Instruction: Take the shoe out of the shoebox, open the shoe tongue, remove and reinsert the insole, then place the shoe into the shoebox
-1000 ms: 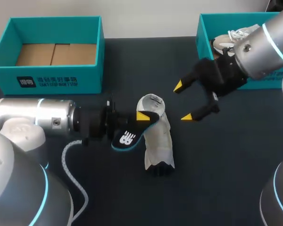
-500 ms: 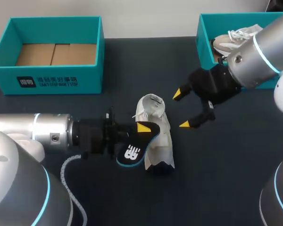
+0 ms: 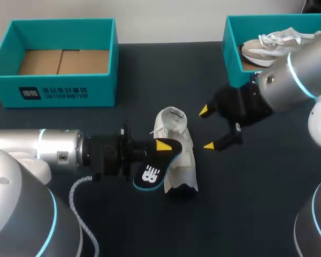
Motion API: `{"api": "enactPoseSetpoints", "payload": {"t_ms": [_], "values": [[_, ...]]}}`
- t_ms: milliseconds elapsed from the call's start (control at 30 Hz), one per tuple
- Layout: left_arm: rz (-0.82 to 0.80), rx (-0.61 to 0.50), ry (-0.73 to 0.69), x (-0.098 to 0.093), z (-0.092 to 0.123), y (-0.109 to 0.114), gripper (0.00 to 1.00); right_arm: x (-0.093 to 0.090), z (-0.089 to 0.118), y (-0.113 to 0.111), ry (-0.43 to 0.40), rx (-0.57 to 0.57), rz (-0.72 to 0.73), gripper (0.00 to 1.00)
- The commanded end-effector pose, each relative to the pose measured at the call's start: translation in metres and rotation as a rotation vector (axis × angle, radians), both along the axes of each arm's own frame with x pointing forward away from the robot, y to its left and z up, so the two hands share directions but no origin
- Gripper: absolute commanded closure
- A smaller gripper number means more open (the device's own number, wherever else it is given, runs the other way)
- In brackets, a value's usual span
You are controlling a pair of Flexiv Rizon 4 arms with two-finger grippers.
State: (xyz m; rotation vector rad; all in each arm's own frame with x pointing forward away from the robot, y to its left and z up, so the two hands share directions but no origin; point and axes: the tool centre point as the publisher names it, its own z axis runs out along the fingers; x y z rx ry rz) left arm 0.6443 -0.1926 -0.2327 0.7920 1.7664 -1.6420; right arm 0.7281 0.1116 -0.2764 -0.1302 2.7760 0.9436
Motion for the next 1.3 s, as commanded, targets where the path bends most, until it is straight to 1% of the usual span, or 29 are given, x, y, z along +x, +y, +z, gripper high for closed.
{"api": "enactPoseSetpoints", "payload": {"t_ms": [33, 67, 100, 167, 333, 467, 600, 700, 733, 967, 1100, 1167, 1300], "values": [[0.004, 0.001, -0.001, -0.002, 0.000, 0.000, 1.00, -0.008, -0.015, 0.006, -0.024, -0.033, -0.045, 0.00], [0.004, 0.001, -0.001, -0.002, 0.000, 0.000, 1.00, -0.008, -0.018, 0.006, -0.014, -0.027, -0.048, 0.00], [0.004, 0.001, -0.001, -0.002, 0.000, 0.000, 1.00, -0.008, -0.021, 0.006, -0.021, -0.039, -0.054, 0.00], [0.004, 0.001, -0.001, -0.002, 0.000, 0.000, 1.00, -0.007, -0.028, 0.007, -0.002, -0.062, -0.034, 0.00], [0.004, 0.001, -0.001, -0.002, 0.000, 0.000, 1.00, -0.003, -0.039, 0.008, -0.008, -0.056, -0.042, 0.00], [0.004, 0.001, -0.001, -0.002, 0.000, 0.000, 1.00, -0.001, -0.048, 0.014, -0.013, -0.052, -0.046, 0.00], [0.004, 0.001, -0.001, -0.002, 0.000, 0.000, 1.00, 0.002, -0.050, 0.020, -0.022, -0.046, -0.044, 0.00], [0.004, 0.001, -0.001, -0.002, 0.000, 0.000, 1.00, 0.003, -0.051, 0.023, -0.031, -0.064, -0.039, 0.00], [0.004, 0.001, -0.001, -0.002, 0.000, 0.000, 1.00, 0.003, -0.051, 0.024, -0.040, -0.091, -0.051, 0.00], [0.004, 0.001, -0.001, -0.002, 0.000, 0.000, 1.00, 0.003, -0.051, 0.024, -0.040, -0.091, -0.051, 0.00], [0.005, -0.017, 0.026, -0.007, -0.004, -0.007, 1.00, 0.003, -0.051, 0.024, -0.040, -0.091, -0.051, 0.00], [-0.002, -0.019, 0.030, -0.011, -0.009, -0.014, 1.00, 0.003, -0.051, 0.024, -0.040, -0.091, -0.051, 0.00], [-0.006, -0.006, 0.020, -0.014, -0.016, -0.024, 1.00, 0.003, -0.051, 0.024, -0.040, -0.091, -0.051, 0.00]]}}
